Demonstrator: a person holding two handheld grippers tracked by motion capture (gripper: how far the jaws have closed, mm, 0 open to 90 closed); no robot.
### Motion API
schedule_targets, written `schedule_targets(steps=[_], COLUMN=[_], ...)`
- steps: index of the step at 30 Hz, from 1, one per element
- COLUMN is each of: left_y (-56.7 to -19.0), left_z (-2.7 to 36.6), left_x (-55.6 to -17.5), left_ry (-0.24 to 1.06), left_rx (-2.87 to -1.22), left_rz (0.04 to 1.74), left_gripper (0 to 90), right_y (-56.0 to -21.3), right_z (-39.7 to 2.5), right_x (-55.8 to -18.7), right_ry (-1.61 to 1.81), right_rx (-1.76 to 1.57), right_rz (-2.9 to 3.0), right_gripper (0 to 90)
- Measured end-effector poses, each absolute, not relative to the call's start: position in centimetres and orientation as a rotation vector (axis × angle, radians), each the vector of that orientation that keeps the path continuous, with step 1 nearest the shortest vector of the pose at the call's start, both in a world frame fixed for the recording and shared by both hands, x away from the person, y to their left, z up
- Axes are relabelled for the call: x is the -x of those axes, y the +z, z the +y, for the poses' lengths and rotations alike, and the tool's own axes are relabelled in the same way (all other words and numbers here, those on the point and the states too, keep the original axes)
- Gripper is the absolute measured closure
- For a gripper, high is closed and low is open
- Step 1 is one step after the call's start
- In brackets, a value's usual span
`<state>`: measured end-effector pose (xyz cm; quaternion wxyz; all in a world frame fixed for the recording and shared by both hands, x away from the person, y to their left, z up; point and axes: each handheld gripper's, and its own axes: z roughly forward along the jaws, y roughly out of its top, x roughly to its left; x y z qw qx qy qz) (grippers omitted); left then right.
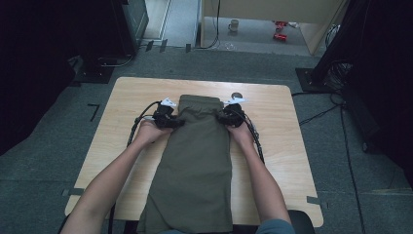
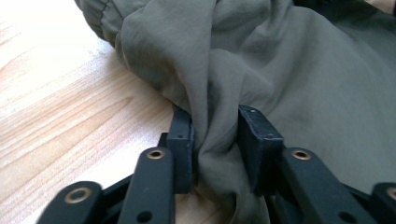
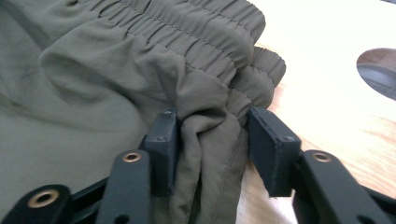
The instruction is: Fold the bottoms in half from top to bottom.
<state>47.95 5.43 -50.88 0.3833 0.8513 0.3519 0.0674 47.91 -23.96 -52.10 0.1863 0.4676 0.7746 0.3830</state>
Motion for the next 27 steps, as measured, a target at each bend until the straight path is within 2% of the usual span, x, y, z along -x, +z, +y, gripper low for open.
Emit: schedule_targets(steps=[5, 8, 15, 20, 27], left_y=[-50.7, -50.6, -50.5, -49.7, -46.9], left_z=[5.5, 5.3, 5.5, 5.5, 5.4], left_x=[-47.7, -47.6, -48.6, -49.4, -51.7], left_ry=[0.139, 0.150, 0.110, 0.126, 0.147], left_rx=[-2.199, -2.215, -2.188, -2.203, -2.138], left_rz=[0.883, 0.875, 0.949, 0.946, 0.959], left_gripper=[76.7, 77.9, 80.4, 81.4, 81.9], right_y=[-52.1, -52.1, -52.0, -51.5, -48.1], right_z=[-23.4, -23.3, -23.1, -23.6, -24.5], right_x=[-48.5, -48.7, -49.3, -49.8, -51.5], right_ry=[1.097, 1.100, 1.107, 1.129, 1.178], right_rx=[-1.314, -1.310, -1.327, -1.407, -1.498], right_rz=[2.193, 2.196, 2.195, 2.206, 2.201], right_gripper=[68.4, 69.6, 81.0, 82.6, 84.2])
